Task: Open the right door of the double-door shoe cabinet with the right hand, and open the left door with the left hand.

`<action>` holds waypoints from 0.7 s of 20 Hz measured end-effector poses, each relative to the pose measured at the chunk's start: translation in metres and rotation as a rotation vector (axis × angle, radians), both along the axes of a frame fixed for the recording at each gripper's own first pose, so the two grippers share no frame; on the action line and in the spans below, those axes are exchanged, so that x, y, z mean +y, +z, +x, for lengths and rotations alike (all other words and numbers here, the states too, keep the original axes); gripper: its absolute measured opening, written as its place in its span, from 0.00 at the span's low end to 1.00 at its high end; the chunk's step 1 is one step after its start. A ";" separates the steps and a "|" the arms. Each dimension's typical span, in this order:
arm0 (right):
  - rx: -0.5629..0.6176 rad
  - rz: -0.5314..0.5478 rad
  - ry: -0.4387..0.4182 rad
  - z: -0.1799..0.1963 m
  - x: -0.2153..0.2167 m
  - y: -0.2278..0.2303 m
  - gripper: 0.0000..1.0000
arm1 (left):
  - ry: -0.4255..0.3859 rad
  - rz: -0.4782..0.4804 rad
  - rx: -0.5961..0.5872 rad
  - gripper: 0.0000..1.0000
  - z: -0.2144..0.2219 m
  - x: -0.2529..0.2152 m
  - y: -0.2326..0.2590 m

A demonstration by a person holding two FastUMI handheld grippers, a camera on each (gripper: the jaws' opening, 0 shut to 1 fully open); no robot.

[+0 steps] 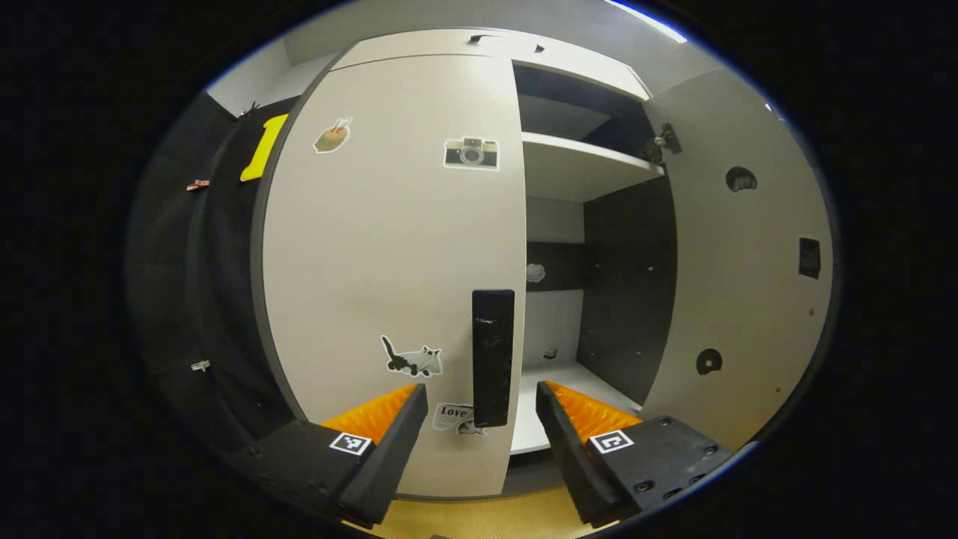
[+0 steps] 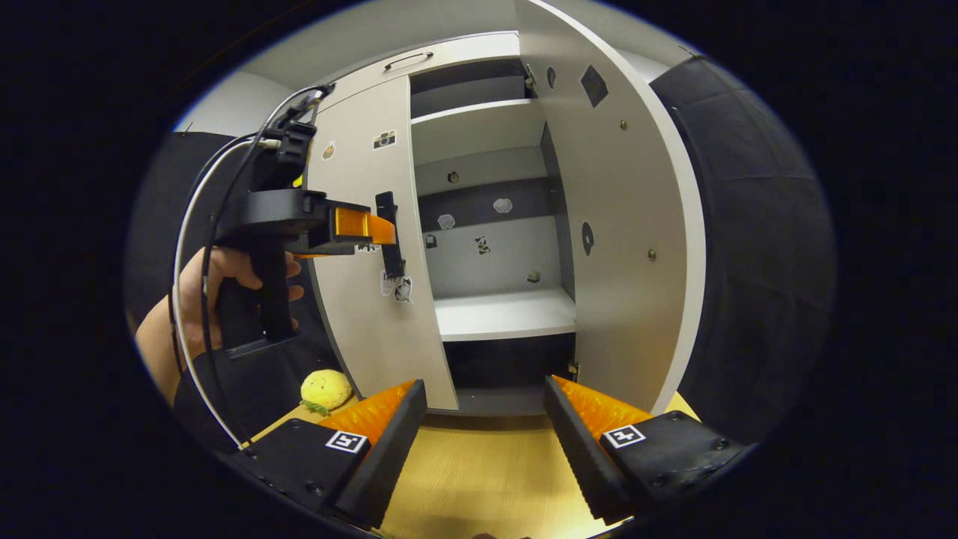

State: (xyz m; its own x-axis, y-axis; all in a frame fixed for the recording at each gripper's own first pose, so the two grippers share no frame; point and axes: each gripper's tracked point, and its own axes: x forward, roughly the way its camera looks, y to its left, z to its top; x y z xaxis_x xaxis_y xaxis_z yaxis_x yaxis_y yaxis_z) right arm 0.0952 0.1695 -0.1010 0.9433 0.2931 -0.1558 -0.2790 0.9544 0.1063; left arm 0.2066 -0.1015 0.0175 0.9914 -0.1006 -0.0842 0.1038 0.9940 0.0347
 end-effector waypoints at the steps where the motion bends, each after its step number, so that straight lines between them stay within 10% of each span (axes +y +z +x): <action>1: -0.002 -0.004 0.009 0.002 -0.002 0.000 0.98 | 0.012 0.006 0.009 0.89 0.007 -0.002 -0.002; 14: 0.007 -0.038 0.100 0.007 -0.011 -0.008 0.98 | 0.082 0.012 0.006 0.36 0.041 -0.011 0.007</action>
State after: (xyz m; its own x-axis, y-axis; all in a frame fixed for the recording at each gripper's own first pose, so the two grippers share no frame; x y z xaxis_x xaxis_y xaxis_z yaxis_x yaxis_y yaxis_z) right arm 0.1019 0.1584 -0.1090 0.9083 0.3800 -0.1751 -0.3728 0.9250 0.0732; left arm 0.2477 -0.1128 0.0243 0.9957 -0.0182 -0.0913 0.0224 0.9987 0.0457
